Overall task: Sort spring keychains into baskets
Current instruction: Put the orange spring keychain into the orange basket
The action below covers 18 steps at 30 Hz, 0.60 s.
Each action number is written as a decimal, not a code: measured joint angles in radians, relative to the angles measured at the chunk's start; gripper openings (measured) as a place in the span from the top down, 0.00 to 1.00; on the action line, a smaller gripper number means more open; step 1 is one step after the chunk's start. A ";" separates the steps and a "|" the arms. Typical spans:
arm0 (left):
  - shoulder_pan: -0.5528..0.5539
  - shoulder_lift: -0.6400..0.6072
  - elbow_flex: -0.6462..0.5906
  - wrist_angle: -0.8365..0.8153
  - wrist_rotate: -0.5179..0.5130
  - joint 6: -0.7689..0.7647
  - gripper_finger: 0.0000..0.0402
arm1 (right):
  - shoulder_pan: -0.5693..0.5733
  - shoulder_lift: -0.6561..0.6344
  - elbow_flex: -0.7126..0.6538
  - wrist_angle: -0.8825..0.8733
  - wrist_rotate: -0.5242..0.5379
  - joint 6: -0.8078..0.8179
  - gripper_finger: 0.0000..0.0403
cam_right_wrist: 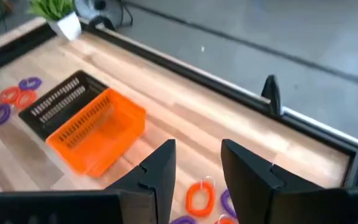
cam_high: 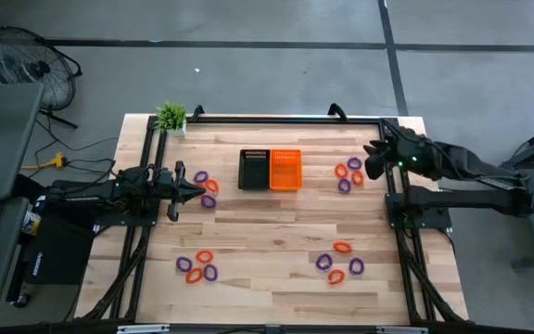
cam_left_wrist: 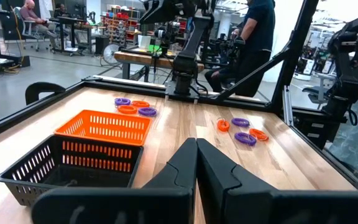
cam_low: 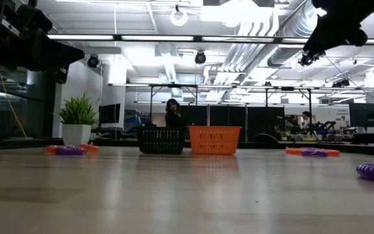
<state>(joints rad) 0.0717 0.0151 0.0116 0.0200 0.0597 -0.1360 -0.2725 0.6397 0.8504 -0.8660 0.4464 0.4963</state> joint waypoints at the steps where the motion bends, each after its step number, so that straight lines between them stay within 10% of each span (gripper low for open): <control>1: 0.000 0.000 0.000 0.000 0.000 0.000 1.00 | -0.015 0.027 0.017 -0.008 -0.027 0.000 0.69; 18: 0.000 0.000 0.000 0.000 0.000 0.000 1.00 | -0.325 0.474 0.162 -0.146 -0.439 0.061 0.69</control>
<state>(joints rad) 0.0719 0.0151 0.0116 0.0200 0.0597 -0.1360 -0.5972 1.1141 1.0126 -1.0119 0.0070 0.5573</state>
